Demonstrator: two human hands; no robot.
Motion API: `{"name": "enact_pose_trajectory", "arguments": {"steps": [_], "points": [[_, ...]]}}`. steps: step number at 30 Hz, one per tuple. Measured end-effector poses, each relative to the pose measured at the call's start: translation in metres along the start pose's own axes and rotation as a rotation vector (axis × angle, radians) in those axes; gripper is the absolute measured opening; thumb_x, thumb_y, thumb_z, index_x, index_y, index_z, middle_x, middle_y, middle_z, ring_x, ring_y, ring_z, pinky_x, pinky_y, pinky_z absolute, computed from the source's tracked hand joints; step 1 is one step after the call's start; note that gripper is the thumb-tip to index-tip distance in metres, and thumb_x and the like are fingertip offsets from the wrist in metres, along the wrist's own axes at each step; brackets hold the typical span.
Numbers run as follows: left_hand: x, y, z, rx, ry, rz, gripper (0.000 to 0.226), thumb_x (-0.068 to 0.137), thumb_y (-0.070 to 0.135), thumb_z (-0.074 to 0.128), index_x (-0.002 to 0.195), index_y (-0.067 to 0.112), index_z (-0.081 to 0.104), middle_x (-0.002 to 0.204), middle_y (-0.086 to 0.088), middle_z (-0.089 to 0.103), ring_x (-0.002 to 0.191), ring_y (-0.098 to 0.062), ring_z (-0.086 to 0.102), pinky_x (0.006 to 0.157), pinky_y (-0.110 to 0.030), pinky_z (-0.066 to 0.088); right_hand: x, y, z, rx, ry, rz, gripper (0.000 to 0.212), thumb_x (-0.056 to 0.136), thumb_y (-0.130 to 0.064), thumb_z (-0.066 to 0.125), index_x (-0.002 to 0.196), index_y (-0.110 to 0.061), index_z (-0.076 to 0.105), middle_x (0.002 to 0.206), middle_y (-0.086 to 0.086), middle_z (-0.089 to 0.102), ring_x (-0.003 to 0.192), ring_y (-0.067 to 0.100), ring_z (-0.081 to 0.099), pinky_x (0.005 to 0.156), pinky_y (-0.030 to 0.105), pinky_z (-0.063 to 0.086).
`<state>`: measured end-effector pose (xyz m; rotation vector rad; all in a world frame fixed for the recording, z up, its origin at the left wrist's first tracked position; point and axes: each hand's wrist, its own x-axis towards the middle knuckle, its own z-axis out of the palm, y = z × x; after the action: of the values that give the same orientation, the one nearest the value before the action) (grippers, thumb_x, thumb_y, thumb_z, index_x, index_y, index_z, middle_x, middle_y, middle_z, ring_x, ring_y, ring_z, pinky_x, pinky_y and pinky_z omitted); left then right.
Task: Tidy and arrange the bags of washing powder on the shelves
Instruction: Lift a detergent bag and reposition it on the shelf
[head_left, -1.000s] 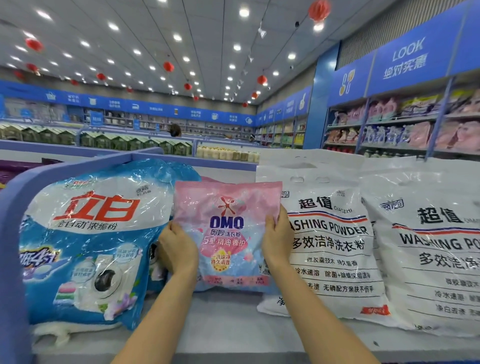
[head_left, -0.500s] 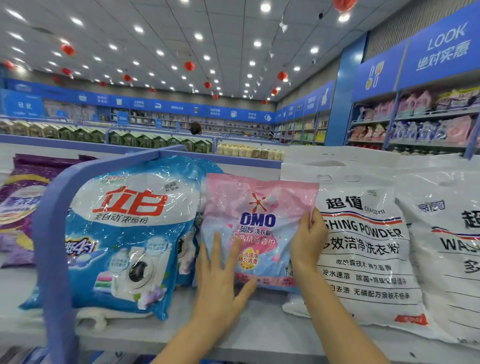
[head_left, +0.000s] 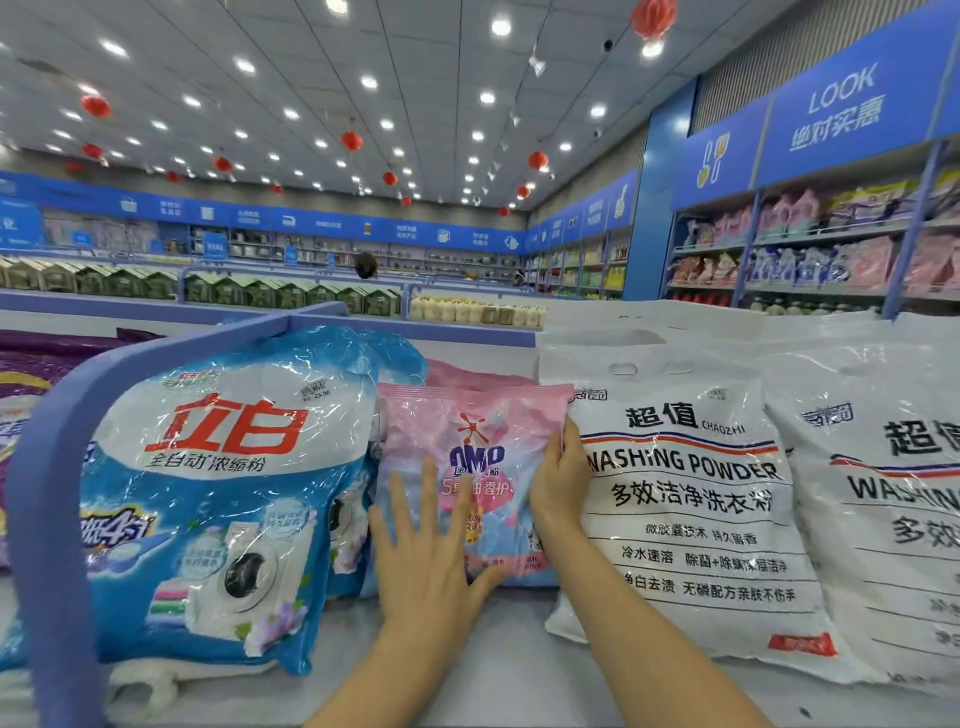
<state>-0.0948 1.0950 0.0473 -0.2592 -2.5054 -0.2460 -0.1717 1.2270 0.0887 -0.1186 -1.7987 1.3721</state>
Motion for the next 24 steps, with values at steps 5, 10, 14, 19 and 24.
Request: {"name": "enact_pose_trajectory", "arguments": {"steps": [5, 10, 14, 19, 24], "points": [[0.018, 0.013, 0.007, 0.038, -0.035, 0.215, 0.095, 0.073, 0.077, 0.05, 0.147, 0.044, 0.001, 0.157, -0.01, -0.013, 0.142, -0.047, 0.003, 0.104, -0.07, 0.013, 0.005, 0.001, -0.006, 0.089, -0.135, 0.034, 0.039, 0.102, -0.019, 0.032, 0.14, -0.014, 0.043, 0.137, 0.003, 0.052, 0.126, 0.018, 0.047, 0.107, 0.036, 0.038], [0.025, 0.013, 0.007, 0.08, -0.084, 0.22, 0.092, 0.054, 0.081, 0.064, 0.133, 0.036, 0.051, 0.141, -0.012, 0.048, 0.122, -0.041, 0.052, 0.079, -0.068, 0.045, 0.022, 0.001, -0.018, 0.153, -0.209, 0.026, 0.029, 0.1, -0.012, 0.039, 0.12, -0.012, 0.061, 0.103, -0.007, 0.065, 0.09, -0.005, 0.057, 0.071, 0.002, 0.042], [0.042, 0.007, 0.024, 0.019, -0.083, 0.195, 0.1, 0.058, 0.087, 0.051, 0.145, 0.05, 0.018, 0.157, -0.013, 0.018, 0.138, -0.042, 0.029, 0.092, -0.075, 0.028, 0.03, 0.008, -0.021, 0.085, -0.09, -0.028, 0.021, 0.095, -0.003, 0.047, 0.093, -0.007, 0.067, 0.074, -0.001, 0.059, 0.072, 0.016, 0.052, 0.053, 0.006, 0.037], [0.053, -0.016, 0.054, -0.023, -0.152, 0.046, 0.116, 0.052, 0.098, 0.031, 0.123, 0.048, -0.047, 0.157, -0.005, -0.023, 0.144, -0.032, -0.02, 0.111, -0.062, -0.004, 0.033, 0.013, -0.034, -0.222, -0.192, -0.112, 0.03, 0.093, -0.01, 0.053, 0.123, -0.011, 0.058, 0.108, 0.002, 0.062, 0.093, 0.011, 0.052, 0.07, 0.006, 0.037], [0.055, -0.014, 0.054, -0.056, -0.144, 0.043, 0.116, 0.053, 0.097, 0.031, 0.125, 0.045, -0.044, 0.158, -0.005, -0.02, 0.144, -0.03, -0.018, 0.111, -0.06, -0.007, -0.009, 0.015, -0.024, -0.404, -0.304, -0.442, 0.043, 0.098, -0.018, 0.042, 0.141, -0.015, 0.037, 0.15, 0.004, 0.03, 0.14, 0.017, 0.024, 0.115, 0.038, 0.022]]}}
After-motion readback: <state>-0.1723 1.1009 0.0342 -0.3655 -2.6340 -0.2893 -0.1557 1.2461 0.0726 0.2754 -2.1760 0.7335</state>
